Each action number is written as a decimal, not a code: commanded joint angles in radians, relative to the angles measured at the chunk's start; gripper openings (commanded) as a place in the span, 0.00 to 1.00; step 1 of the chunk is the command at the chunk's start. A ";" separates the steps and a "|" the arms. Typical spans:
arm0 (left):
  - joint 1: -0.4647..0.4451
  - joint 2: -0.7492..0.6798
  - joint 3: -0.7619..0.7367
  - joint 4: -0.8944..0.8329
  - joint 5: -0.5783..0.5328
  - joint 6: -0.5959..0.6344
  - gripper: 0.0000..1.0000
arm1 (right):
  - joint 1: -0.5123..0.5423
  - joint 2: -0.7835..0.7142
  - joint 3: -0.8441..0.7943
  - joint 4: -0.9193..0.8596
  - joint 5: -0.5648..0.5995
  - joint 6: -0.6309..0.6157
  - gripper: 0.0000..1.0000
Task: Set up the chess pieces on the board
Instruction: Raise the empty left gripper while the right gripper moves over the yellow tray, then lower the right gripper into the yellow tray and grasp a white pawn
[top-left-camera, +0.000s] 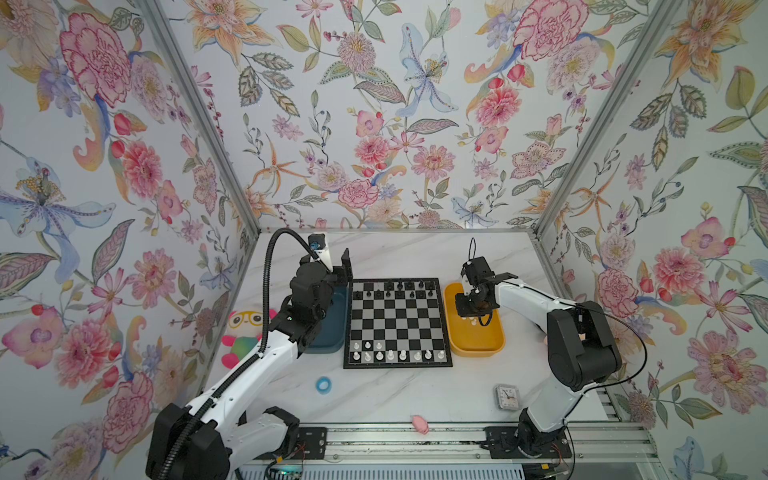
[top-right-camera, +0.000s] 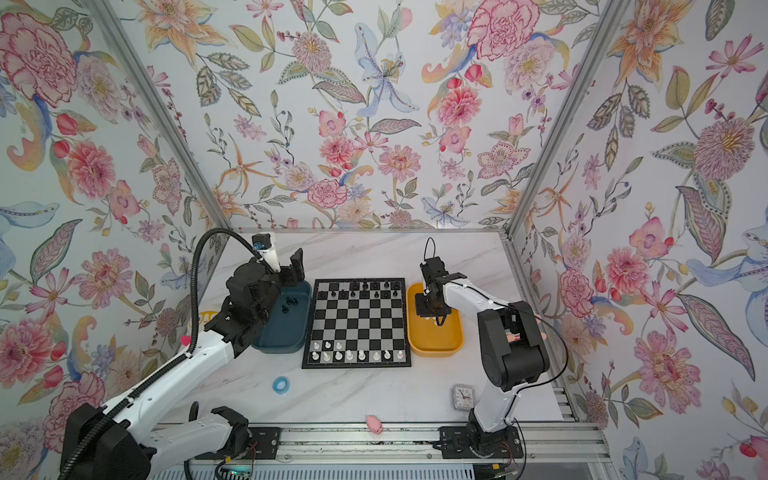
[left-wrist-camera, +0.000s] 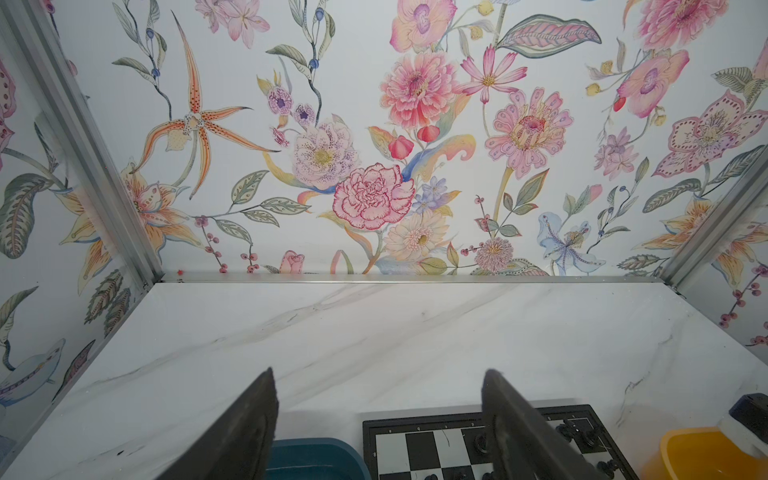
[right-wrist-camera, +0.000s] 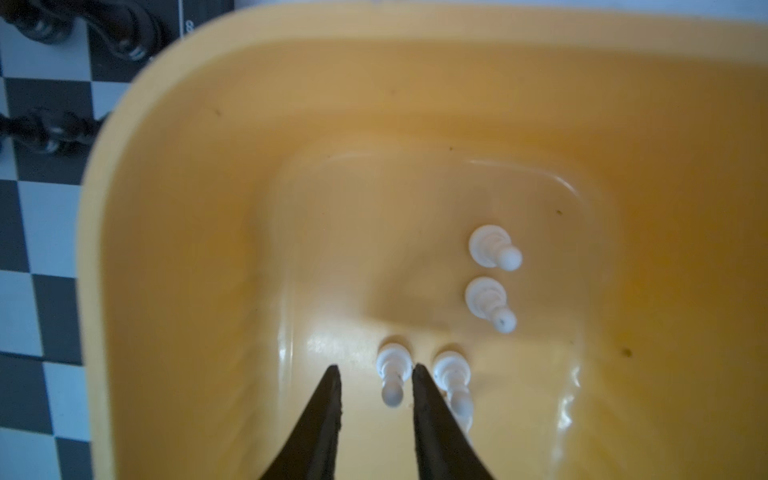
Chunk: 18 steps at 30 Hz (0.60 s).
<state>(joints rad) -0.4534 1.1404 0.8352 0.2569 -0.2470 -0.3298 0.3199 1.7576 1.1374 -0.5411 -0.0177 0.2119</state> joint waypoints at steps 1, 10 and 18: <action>0.012 0.004 -0.010 0.020 0.002 -0.014 0.78 | -0.007 0.019 0.020 -0.003 -0.007 -0.016 0.30; 0.012 -0.002 -0.016 0.019 0.003 -0.018 0.79 | -0.008 0.025 0.018 -0.016 -0.011 -0.016 0.28; 0.013 -0.002 -0.018 0.018 0.006 -0.020 0.78 | -0.005 0.032 0.016 -0.034 -0.004 -0.017 0.26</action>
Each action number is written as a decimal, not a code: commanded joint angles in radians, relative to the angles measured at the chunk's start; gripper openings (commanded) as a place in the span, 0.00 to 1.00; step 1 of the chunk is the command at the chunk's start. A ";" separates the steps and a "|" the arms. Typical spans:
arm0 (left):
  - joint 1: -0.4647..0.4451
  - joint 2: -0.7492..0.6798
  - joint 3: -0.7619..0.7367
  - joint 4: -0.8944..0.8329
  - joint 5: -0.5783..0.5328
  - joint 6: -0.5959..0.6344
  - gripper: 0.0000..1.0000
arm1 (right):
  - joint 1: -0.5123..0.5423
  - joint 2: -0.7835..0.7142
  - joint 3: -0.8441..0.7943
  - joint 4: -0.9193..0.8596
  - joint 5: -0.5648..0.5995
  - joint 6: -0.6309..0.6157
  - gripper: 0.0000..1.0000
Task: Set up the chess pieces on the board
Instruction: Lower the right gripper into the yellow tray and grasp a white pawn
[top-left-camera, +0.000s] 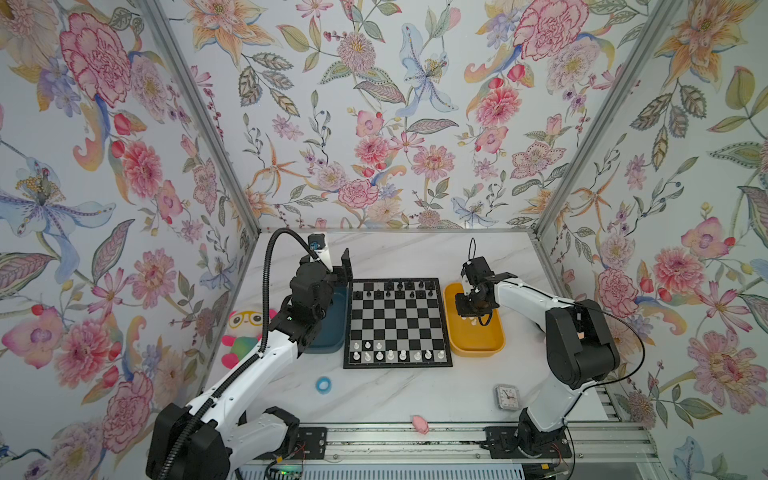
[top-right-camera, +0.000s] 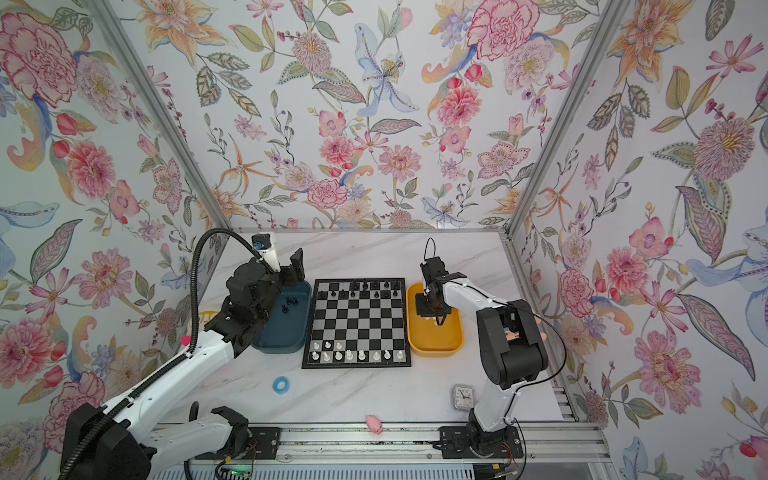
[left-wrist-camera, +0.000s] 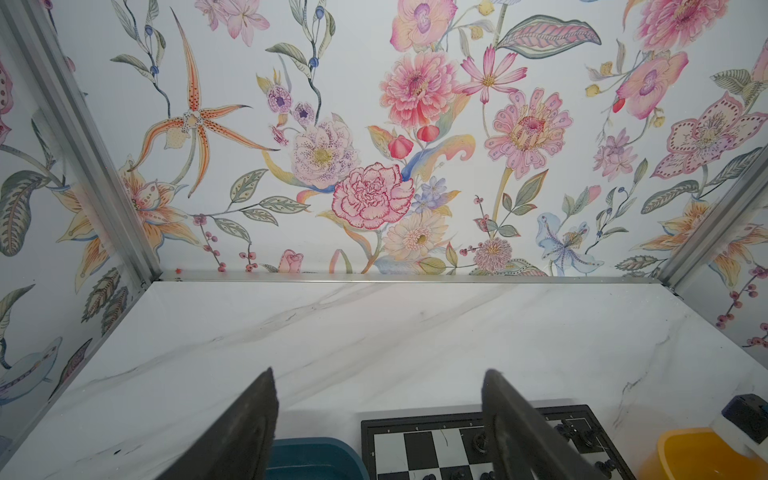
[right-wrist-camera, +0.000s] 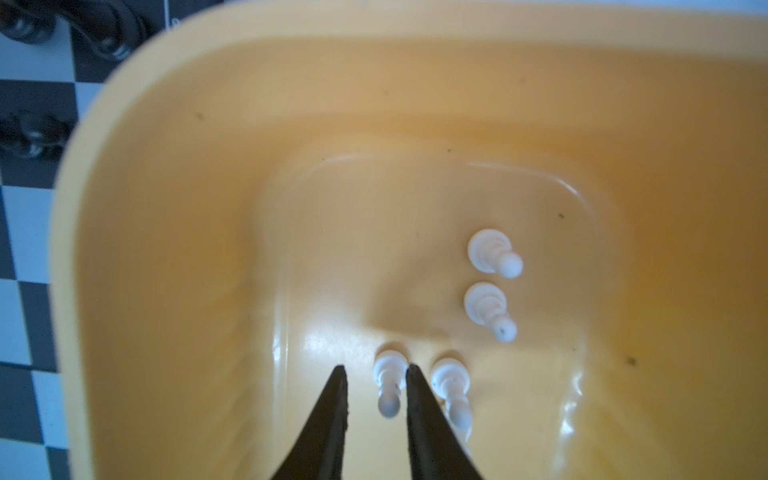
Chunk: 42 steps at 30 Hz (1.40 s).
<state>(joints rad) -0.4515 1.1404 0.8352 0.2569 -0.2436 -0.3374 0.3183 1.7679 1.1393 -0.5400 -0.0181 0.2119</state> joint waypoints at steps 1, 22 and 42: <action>0.011 -0.002 -0.018 0.018 0.003 -0.012 0.78 | -0.003 0.022 0.014 -0.037 -0.003 -0.017 0.26; 0.011 0.002 -0.021 0.019 0.007 -0.017 0.78 | 0.004 0.031 0.016 -0.043 0.003 -0.015 0.16; 0.017 0.000 -0.031 0.028 0.007 -0.008 0.79 | 0.032 -0.018 0.070 -0.120 0.047 -0.013 0.03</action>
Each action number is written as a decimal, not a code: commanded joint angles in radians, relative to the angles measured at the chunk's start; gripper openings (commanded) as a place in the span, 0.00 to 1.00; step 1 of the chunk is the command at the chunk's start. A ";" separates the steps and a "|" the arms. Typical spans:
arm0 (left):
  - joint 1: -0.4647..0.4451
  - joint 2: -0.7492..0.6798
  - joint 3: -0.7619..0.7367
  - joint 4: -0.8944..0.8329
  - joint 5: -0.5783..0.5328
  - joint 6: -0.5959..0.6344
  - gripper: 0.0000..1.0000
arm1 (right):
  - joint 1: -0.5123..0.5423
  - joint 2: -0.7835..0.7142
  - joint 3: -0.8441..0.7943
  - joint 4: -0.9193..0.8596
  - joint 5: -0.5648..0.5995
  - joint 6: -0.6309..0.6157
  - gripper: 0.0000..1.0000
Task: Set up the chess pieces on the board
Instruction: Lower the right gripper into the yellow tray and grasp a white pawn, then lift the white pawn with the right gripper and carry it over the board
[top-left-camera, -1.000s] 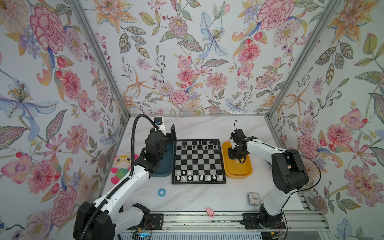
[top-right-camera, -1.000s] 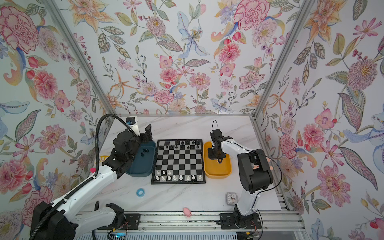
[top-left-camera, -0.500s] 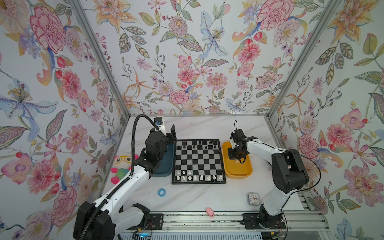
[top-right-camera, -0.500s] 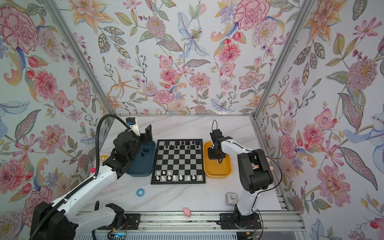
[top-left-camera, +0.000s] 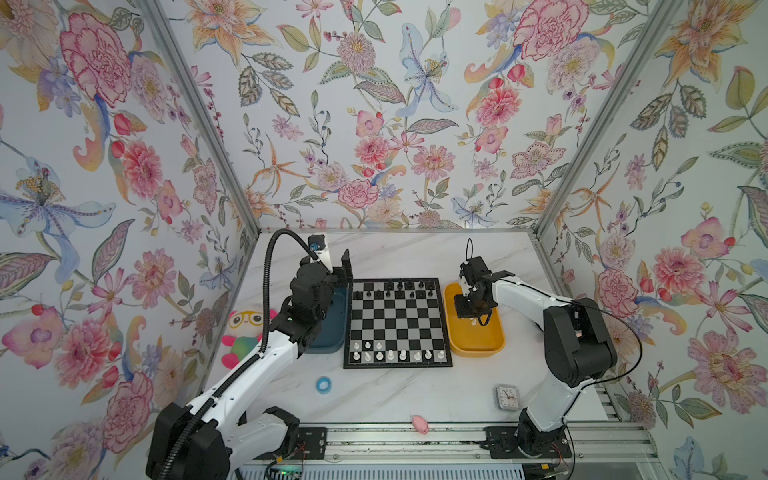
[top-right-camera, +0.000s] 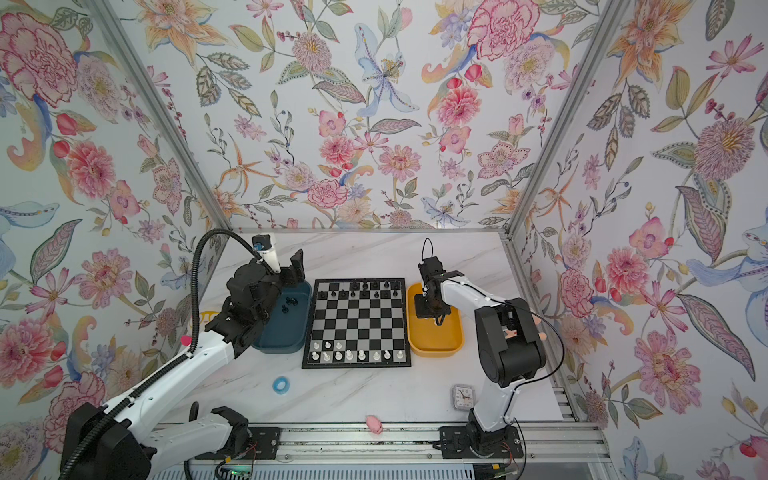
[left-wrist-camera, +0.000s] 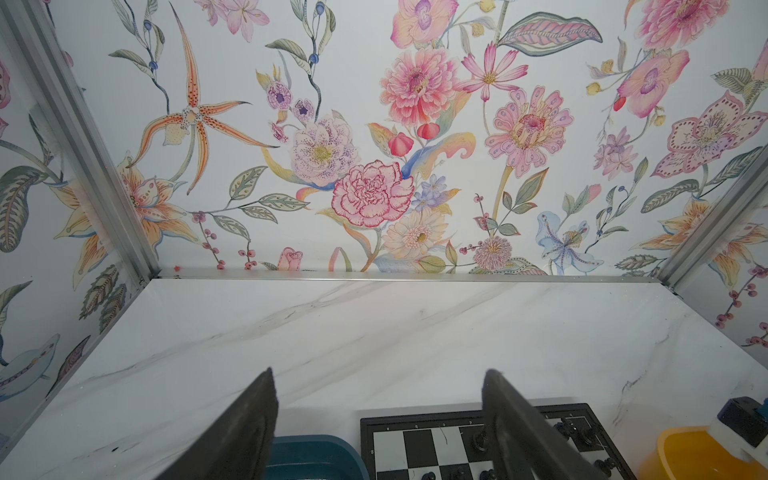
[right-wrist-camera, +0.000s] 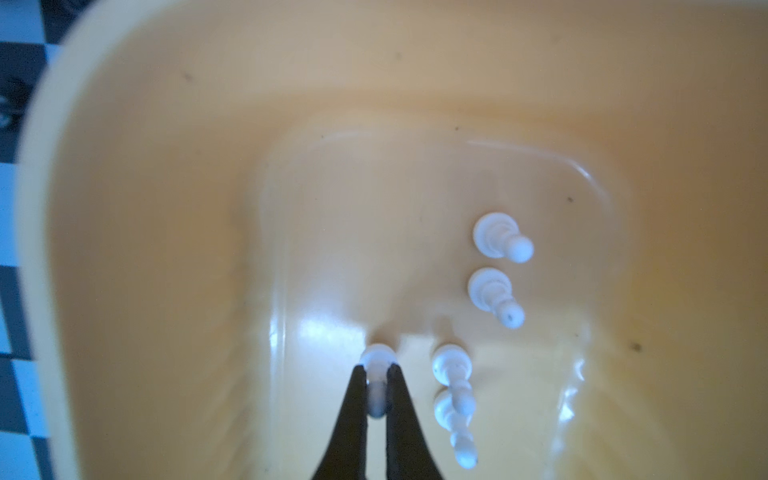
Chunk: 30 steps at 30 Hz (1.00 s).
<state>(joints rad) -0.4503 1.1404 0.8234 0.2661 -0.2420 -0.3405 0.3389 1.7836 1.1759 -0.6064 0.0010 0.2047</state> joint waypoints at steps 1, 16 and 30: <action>0.017 -0.003 -0.020 0.021 0.006 -0.002 0.79 | 0.016 -0.043 0.042 -0.067 0.034 -0.005 0.03; 0.038 -0.069 -0.096 0.029 0.004 0.010 0.80 | 0.282 -0.098 0.275 -0.255 0.058 0.070 0.04; 0.054 -0.200 -0.194 0.041 0.010 0.012 0.80 | 0.553 0.090 0.357 -0.224 -0.022 0.125 0.01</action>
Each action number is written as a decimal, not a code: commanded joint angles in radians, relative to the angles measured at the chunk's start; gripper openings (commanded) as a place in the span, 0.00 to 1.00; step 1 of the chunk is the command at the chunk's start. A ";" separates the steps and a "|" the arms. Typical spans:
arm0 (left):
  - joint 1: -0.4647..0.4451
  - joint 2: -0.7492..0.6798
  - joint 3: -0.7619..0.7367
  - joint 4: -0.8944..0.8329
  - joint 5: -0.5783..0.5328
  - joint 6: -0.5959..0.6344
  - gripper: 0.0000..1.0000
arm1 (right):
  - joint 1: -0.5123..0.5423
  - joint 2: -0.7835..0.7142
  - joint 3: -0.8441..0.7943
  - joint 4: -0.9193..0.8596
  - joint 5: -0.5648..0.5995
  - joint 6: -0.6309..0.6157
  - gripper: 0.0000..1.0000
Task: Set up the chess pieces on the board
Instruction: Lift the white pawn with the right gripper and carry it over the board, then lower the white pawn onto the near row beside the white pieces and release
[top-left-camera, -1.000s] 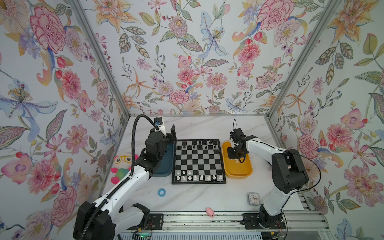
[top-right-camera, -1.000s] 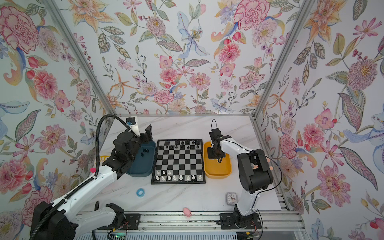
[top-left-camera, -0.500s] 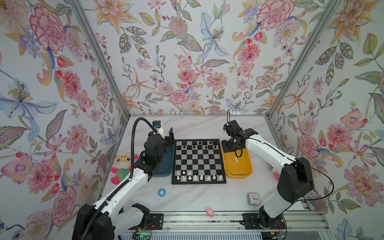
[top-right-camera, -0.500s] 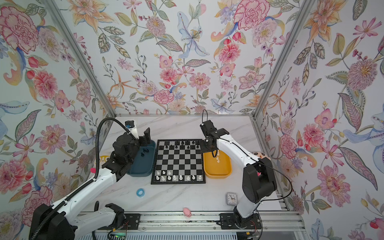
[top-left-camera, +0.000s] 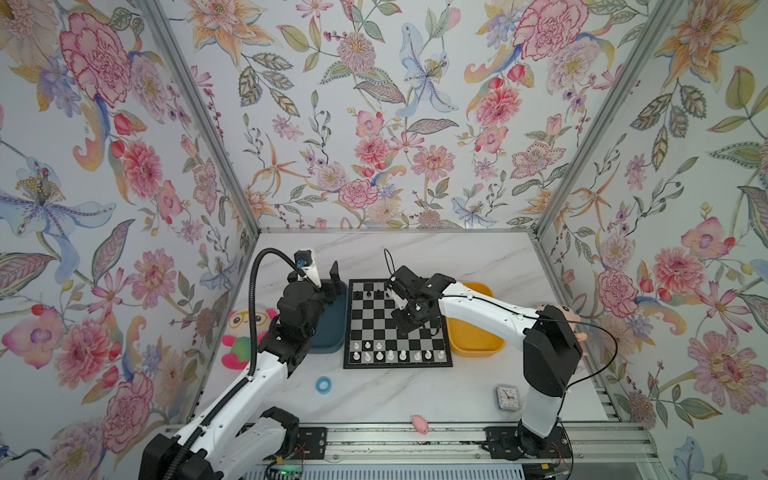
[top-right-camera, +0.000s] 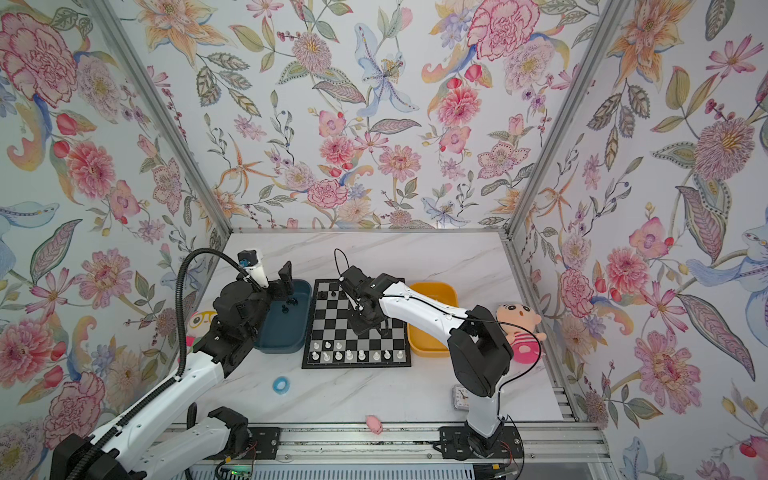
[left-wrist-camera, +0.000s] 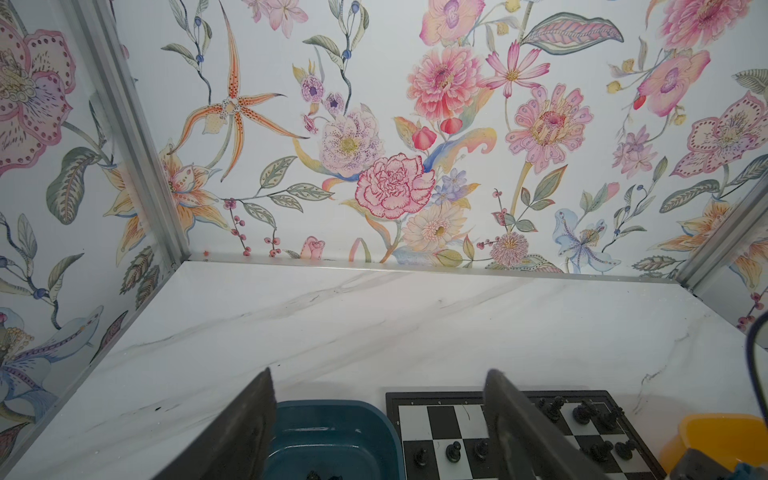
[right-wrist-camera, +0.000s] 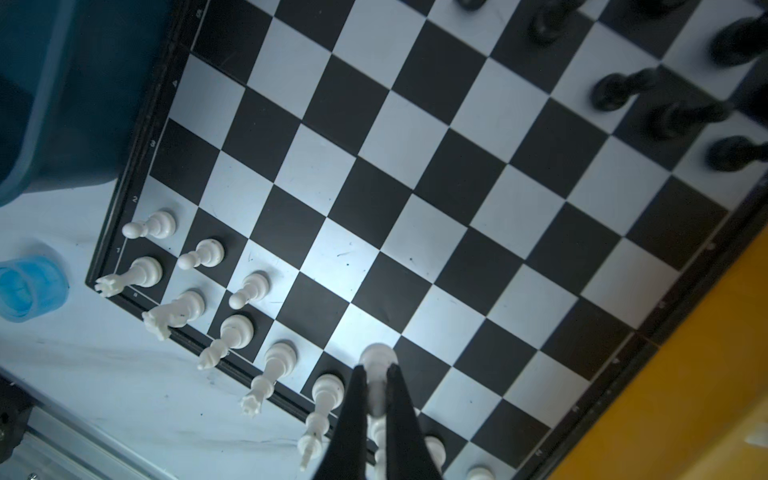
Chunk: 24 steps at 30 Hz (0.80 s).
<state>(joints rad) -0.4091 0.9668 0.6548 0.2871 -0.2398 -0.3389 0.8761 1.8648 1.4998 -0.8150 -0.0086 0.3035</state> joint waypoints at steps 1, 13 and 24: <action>0.013 -0.038 -0.032 0.021 0.008 0.011 0.80 | 0.025 0.016 0.033 -0.012 -0.013 0.028 0.01; 0.012 -0.107 -0.079 0.011 0.010 0.007 0.80 | 0.099 0.100 0.042 -0.003 0.002 0.038 0.00; 0.013 -0.117 -0.085 0.009 0.020 0.002 0.80 | 0.115 0.126 0.034 0.014 0.027 0.043 0.00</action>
<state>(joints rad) -0.4065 0.8635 0.5800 0.2901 -0.2390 -0.3374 0.9825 1.9644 1.5208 -0.7975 -0.0067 0.3305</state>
